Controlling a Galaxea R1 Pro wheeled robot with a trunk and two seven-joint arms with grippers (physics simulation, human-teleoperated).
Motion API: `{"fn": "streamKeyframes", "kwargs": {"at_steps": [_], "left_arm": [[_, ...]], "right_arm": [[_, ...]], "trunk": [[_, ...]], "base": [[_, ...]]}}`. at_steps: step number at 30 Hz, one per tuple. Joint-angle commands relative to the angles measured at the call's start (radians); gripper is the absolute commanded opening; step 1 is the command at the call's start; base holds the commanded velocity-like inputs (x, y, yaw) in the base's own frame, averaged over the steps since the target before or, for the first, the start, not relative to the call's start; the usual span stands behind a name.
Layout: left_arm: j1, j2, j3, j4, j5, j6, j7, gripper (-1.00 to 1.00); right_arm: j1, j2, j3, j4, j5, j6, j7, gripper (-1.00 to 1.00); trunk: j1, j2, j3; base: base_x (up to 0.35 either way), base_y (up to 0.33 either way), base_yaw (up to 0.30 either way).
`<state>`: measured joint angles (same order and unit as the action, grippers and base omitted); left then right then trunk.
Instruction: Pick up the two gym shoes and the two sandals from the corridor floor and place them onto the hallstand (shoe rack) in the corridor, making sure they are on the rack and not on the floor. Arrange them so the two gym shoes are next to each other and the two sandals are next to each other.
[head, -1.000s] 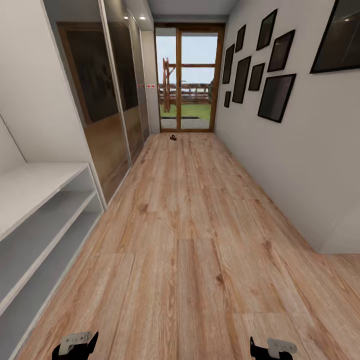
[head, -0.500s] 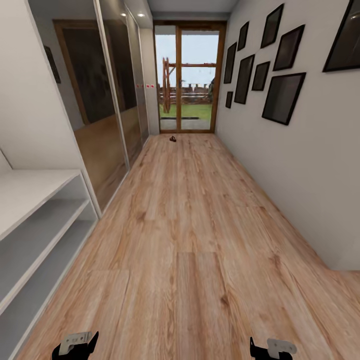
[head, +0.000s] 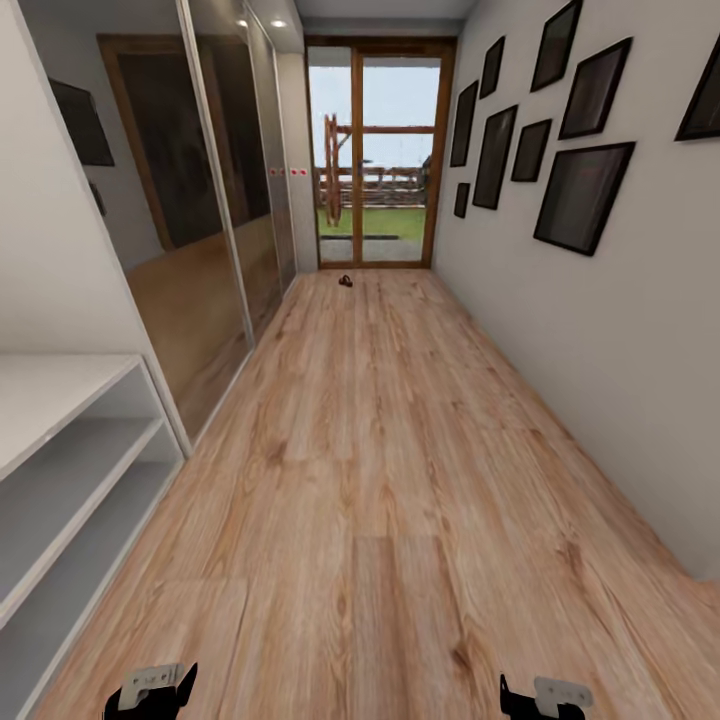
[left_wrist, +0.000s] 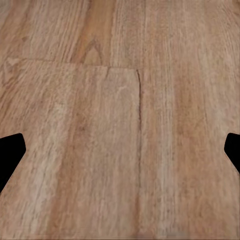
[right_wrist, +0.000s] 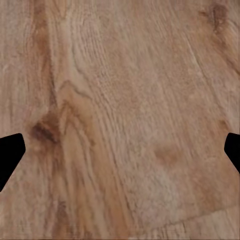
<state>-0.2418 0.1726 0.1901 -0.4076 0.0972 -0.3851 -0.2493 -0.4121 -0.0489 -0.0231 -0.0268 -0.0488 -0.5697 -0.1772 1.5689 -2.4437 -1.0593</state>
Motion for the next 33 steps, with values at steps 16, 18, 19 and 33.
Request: {"fn": "streamKeyframes", "kwargs": {"at_steps": [16, 18, 19, 33], "left_arm": [[-0.001, -0.002, 0.003, 0.001, 0.010, 0.000, -0.010, 1.00], [-0.001, -0.002, 0.003, 0.001, 0.010, 0.000, -0.010, 1.00], [-0.001, -0.002, 0.003, 0.001, 0.010, 0.000, -0.010, 1.00], [-0.001, -0.002, 0.002, 0.001, 0.010, 0.000, -0.010, 1.00]], "right_arm": [[-0.001, 0.000, -0.001, 0.001, -0.005, -0.004, 0.002, 1.00], [-0.001, 0.000, -0.001, 0.001, -0.005, -0.004, 0.002, 1.00], [-0.001, 0.000, -0.001, 0.001, -0.005, -0.004, 0.002, 1.00], [-0.001, 0.000, -0.001, 0.001, -0.005, -0.004, 0.002, 1.00]], "trunk": [[0.000, 0.000, -0.001], [0.000, 0.000, -0.001], [0.000, 0.000, -0.001], [0.000, 0.000, -0.001]], "base": [[0.339, 0.000, 0.000], [0.339, 0.000, 0.000], [0.339, 0.000, 0.000], [0.339, 0.000, 0.000]]}}
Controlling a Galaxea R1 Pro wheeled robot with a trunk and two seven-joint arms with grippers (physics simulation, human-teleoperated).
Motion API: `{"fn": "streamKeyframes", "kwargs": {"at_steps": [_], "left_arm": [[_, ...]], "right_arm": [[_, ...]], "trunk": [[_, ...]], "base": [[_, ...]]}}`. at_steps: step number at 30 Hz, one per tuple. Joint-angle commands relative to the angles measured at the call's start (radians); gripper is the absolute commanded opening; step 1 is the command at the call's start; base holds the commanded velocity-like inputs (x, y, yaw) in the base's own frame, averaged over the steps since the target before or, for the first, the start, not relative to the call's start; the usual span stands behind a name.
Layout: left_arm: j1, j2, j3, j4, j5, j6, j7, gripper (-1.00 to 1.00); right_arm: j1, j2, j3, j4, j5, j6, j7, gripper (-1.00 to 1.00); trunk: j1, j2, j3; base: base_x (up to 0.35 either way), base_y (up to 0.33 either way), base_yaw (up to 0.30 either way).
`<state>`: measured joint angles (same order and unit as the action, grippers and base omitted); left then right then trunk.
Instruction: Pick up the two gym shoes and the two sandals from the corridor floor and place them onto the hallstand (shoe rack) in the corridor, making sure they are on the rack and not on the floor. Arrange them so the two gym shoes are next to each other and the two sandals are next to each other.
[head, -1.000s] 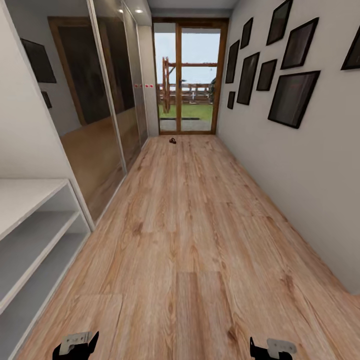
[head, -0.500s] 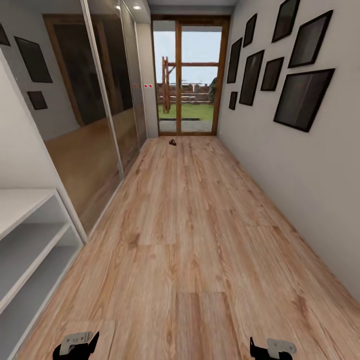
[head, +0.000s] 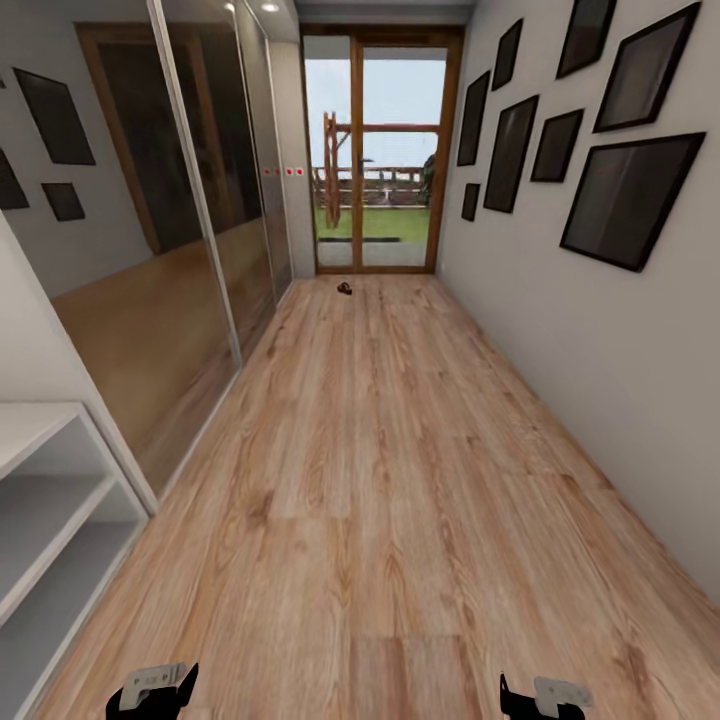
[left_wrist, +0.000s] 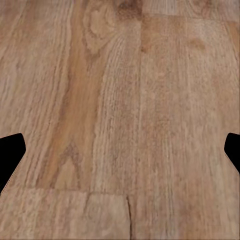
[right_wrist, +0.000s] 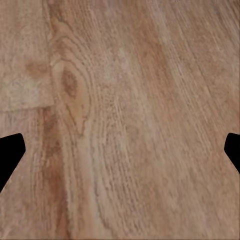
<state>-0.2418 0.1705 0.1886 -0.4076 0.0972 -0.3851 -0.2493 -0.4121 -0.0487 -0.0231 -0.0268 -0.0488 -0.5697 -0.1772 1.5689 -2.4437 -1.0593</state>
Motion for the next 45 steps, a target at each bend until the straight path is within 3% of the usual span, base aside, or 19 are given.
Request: {"fn": "streamKeyframes", "kwargs": {"at_steps": [1, 45], "left_arm": [[-0.001, 0.000, 0.003, 0.001, 0.010, 0.000, -0.010, 1.00], [-0.001, -0.006, 0.003, 0.001, 0.010, 0.000, -0.010, 1.00]], "right_arm": [[-0.001, 0.000, -0.001, 0.001, -0.005, -0.004, 0.002, 1.00], [-0.001, 0.000, -0.001, 0.001, -0.005, -0.004, 0.002, 1.00]], "trunk": [[0.000, 0.000, -0.001], [0.000, 0.000, -0.001]], "base": [[0.339, 0.000, 0.000], [0.339, 0.000, 0.000]]}}
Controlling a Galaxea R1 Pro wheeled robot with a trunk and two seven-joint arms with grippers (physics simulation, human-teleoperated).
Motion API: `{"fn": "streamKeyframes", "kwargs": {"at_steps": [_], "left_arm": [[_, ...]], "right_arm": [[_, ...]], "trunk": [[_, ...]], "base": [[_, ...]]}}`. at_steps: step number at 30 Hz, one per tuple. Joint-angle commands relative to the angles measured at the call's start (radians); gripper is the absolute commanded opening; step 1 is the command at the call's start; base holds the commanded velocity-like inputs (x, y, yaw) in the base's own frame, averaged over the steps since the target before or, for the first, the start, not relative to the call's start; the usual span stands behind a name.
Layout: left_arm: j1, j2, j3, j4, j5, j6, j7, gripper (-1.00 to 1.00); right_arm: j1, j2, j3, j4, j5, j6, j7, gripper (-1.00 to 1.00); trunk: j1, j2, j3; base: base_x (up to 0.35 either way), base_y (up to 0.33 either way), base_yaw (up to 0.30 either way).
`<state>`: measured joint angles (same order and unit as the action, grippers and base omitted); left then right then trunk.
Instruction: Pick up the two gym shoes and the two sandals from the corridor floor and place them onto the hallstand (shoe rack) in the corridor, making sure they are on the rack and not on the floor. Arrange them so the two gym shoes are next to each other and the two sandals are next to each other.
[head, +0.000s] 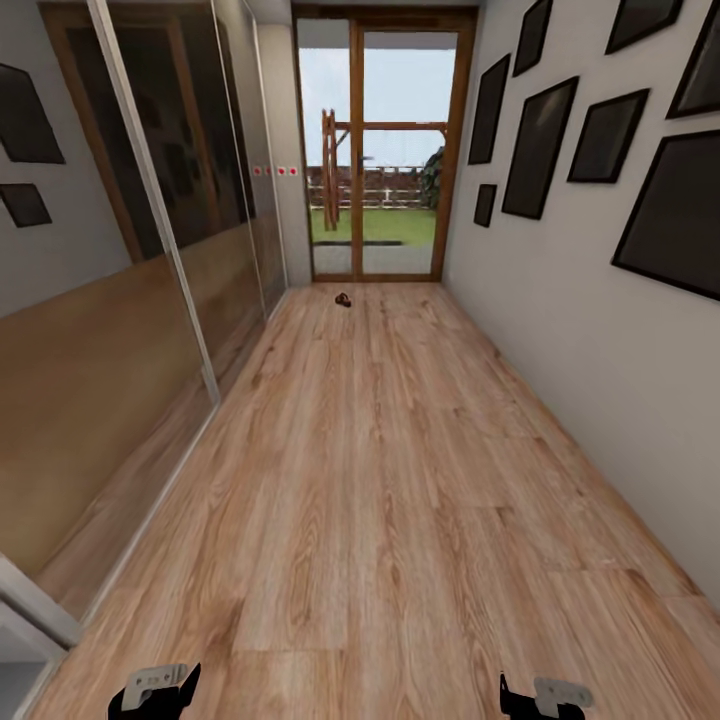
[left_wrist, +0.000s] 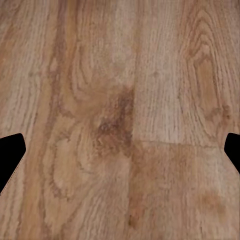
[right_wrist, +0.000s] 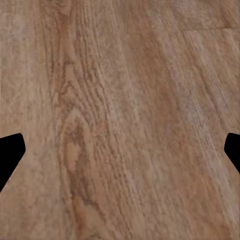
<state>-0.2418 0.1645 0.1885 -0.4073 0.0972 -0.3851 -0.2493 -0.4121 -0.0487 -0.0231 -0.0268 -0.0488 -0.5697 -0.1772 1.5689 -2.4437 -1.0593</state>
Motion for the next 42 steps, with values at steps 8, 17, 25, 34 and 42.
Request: {"fn": "streamKeyframes", "kwargs": {"at_steps": [8, 17, 25, 34, 42], "left_arm": [[-0.001, 0.000, 0.003, 0.001, 0.010, 0.000, -0.010, 1.00], [-0.001, 0.000, 0.003, 0.001, 0.010, 0.000, -0.010, 1.00], [-0.001, 0.000, 0.003, 0.002, 0.010, 0.000, -0.010, 1.00], [-0.001, 0.000, 0.003, 0.002, 0.010, 0.000, -0.010, 1.00], [-0.001, 0.000, 0.003, 0.001, 0.010, 0.000, -0.010, 1.00]], "right_arm": [[-0.001, 0.000, -0.001, 0.001, -0.005, -0.004, 0.002, 1.00], [-0.001, 0.000, -0.001, 0.001, -0.005, -0.004, 0.002, 1.00], [-0.001, 0.000, -0.001, 0.001, -0.005, -0.004, 0.002, 1.00], [-0.001, 0.000, -0.001, 0.001, -0.005, -0.004, 0.002, 1.00], [-0.001, 0.000, -0.001, 0.001, -0.005, -0.004, 0.002, 1.00]], "trunk": [[0.000, 0.000, -0.001], [0.000, 0.000, -0.001], [0.000, 0.000, -0.001], [0.000, 0.000, -0.001], [0.000, 0.000, -0.001]], "base": [[0.339, 0.000, 0.000], [0.339, 0.000, 0.000], [0.339, 0.000, 0.000], [0.339, 0.000, 0.000], [0.339, 0.000, 0.000]]}}
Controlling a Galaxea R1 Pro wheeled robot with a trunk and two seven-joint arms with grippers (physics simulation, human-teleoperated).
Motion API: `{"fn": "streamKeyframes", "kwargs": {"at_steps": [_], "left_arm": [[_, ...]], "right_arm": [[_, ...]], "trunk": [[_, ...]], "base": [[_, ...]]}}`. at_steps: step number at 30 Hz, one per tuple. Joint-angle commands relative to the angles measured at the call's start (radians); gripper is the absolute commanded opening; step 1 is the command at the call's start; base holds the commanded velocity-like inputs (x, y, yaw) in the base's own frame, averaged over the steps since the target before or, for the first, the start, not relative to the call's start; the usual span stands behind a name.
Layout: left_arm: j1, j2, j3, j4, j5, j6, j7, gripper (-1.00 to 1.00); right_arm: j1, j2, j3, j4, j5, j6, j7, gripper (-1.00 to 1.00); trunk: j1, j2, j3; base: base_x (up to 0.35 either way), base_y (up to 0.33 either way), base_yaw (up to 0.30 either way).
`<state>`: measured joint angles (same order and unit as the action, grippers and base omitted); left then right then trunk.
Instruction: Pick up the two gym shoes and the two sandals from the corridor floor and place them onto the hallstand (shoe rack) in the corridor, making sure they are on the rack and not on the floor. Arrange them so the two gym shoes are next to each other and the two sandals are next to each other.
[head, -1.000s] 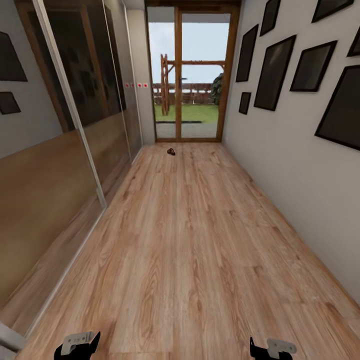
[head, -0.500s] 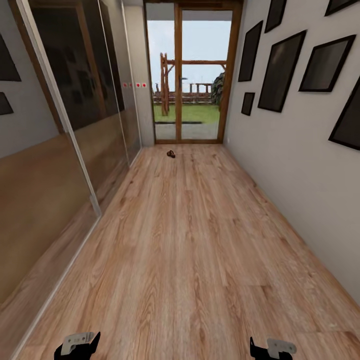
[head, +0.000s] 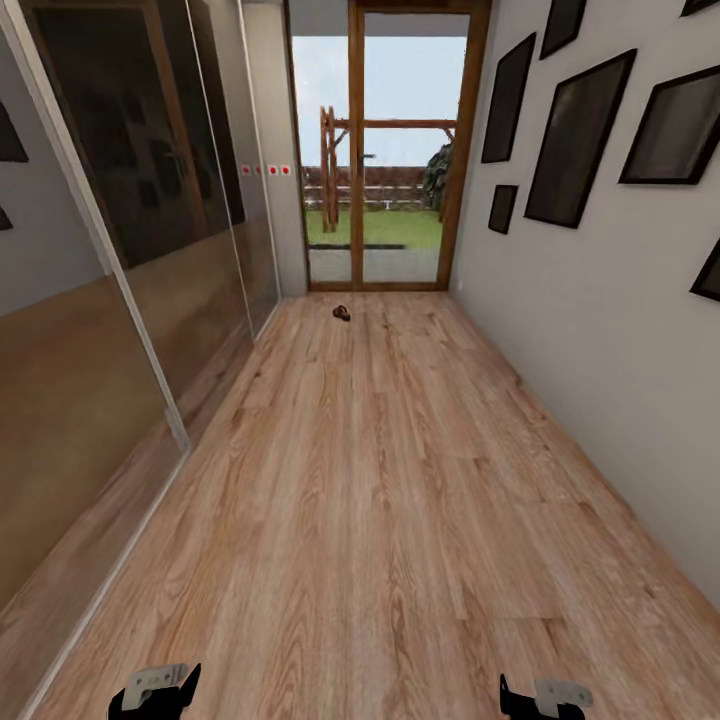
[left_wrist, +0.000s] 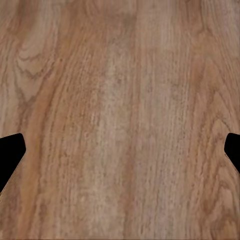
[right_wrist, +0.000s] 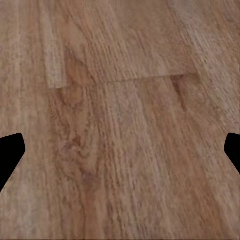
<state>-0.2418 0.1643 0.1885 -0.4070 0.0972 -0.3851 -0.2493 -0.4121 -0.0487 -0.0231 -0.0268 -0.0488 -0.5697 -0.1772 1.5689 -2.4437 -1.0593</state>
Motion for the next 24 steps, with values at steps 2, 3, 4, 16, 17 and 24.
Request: {"fn": "streamKeyframes", "kwargs": {"at_steps": [2, 3, 4, 16, 17, 24], "left_arm": [[-0.001, 0.000, 0.004, 0.001, 0.010, 0.000, -0.010, 1.00], [-0.001, 0.000, 0.003, 0.001, 0.010, 0.000, -0.010, 1.00], [-0.001, 0.000, 0.003, 0.001, 0.010, 0.000, -0.010, 1.00], [-0.001, 0.000, 0.003, 0.001, 0.010, 0.000, -0.010, 1.00], [-0.001, 0.000, 0.003, 0.001, 0.010, 0.000, -0.010, 1.00], [-0.001, 0.000, 0.003, 0.001, 0.011, 0.000, -0.010, 1.00]], "right_arm": [[-0.001, 0.000, -0.001, 0.001, -0.005, -0.004, 0.002, 1.00], [-0.001, 0.000, -0.001, 0.001, -0.005, -0.004, 0.002, 1.00], [-0.001, 0.000, -0.001, 0.001, -0.005, -0.004, 0.002, 1.00], [-0.001, 0.000, -0.001, 0.001, -0.005, -0.004, 0.002, 1.00], [-0.001, 0.000, -0.001, 0.001, -0.005, -0.004, 0.002, 1.00], [-0.001, 0.000, -0.001, 0.001, -0.005, -0.004, 0.002, 1.00]], "trunk": [[0.000, 0.000, -0.001], [0.000, 0.000, -0.001], [0.000, 0.000, -0.001], [0.000, 0.000, -0.001], [0.000, 0.000, -0.001], [0.000, 0.000, -0.001]], "base": [[0.339, 0.000, 0.000], [0.339, 0.000, 0.000], [0.339, 0.000, 0.000], [0.339, 0.000, 0.000], [0.339, 0.000, 0.000], [0.339, 0.000, 0.000]]}}
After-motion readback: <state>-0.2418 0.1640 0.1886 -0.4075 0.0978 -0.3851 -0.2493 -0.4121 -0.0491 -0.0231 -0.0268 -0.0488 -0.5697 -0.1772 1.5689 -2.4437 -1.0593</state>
